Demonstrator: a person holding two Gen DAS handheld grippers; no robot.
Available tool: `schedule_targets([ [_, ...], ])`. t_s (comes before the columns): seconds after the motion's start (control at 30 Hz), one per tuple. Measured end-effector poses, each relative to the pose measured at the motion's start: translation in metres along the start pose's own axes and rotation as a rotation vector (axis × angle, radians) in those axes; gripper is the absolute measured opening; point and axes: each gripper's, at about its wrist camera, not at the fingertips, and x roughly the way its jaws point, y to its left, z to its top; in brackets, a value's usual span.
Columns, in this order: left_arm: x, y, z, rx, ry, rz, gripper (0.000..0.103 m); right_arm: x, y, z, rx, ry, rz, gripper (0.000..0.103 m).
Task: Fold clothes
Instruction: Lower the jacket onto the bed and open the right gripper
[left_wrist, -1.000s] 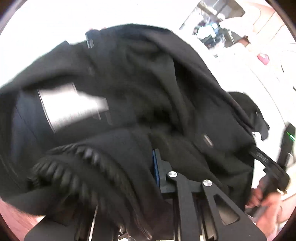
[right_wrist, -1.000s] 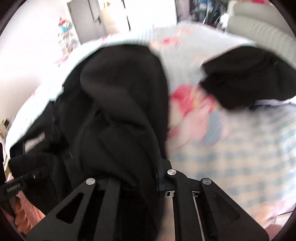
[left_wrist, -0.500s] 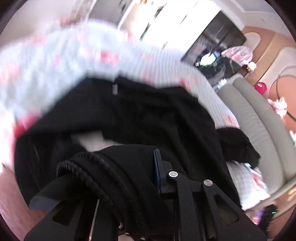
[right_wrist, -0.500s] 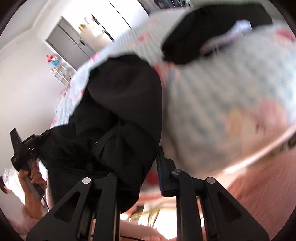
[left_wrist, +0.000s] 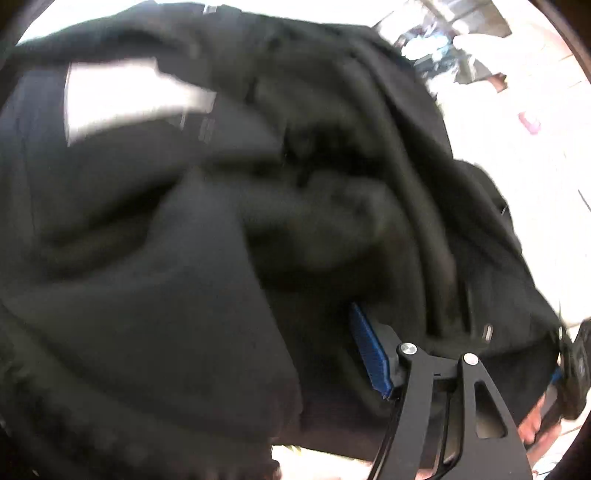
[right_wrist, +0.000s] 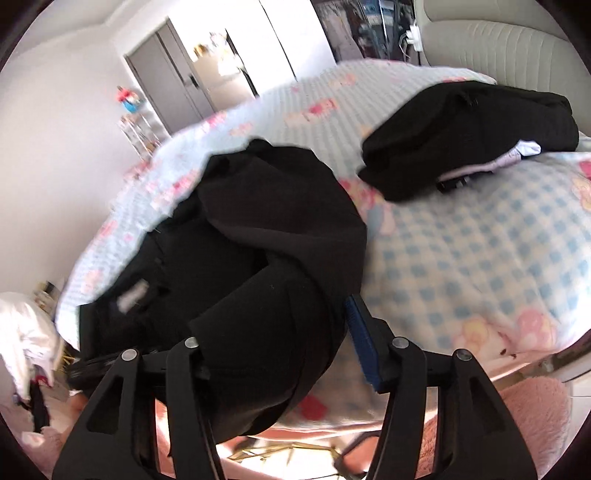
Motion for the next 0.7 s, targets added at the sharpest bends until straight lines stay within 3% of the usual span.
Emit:
schedule_targets([
  [0.07, -0.008, -0.007, 0.015, -0.007, -0.046, -0.048, 0.067, -0.006, -0.007, -0.002, 0.042, -0.009, 0.057, 0.059],
  [0.13, -0.014, -0.012, 0.029, -0.025, -0.069, -0.108, 0.071, -0.005, -0.018, -0.003, 0.073, 0.001, 0.055, 0.059],
  [0.2, -0.005, -0.009, 0.030, -0.054, -0.037, -0.135, 0.080, -0.008, -0.029, -0.002, 0.097, -0.003, 0.053, 0.059],
  [0.33, 0.020, 0.001, 0.020, -0.102, 0.056, -0.152, 0.080, -0.005, -0.049, 0.002, 0.201, -0.026, 0.141, 0.061],
  [0.37, 0.020, -0.002, 0.013, -0.082, 0.051, -0.136, 0.076, -0.003, -0.054, 0.003, 0.221, -0.029, 0.160, 0.063],
  [0.4, 0.019, -0.005, 0.007, -0.061, 0.047, -0.120, 0.071, 0.006, -0.051, 0.004, 0.194, -0.009, 0.152, 0.075],
  [0.43, 0.019, -0.009, 0.002, -0.037, 0.041, -0.101, 0.055, 0.015, -0.048, 0.004, 0.167, 0.011, 0.145, 0.085],
  [0.47, 0.015, -0.016, 0.004, -0.002, 0.029, -0.074, 0.029, 0.024, -0.046, 0.005, 0.143, 0.033, 0.136, 0.087],
  [0.5, 0.009, -0.023, 0.010, 0.034, 0.010, -0.052, 0.021, 0.038, -0.045, 0.006, 0.138, 0.081, 0.115, 0.087],
  [0.53, 0.000, -0.031, 0.018, 0.068, -0.017, -0.032, 0.017, 0.050, -0.043, 0.008, 0.133, 0.124, 0.096, 0.082],
  [0.6, -0.031, -0.047, 0.045, 0.118, -0.126, -0.014, 0.015, 0.050, -0.037, 0.015, 0.126, 0.121, 0.097, 0.073],
  [0.7, -0.090, -0.064, 0.094, 0.125, -0.310, -0.051, 0.014, 0.022, -0.024, 0.032, 0.074, 0.010, 0.080, 0.075],
])
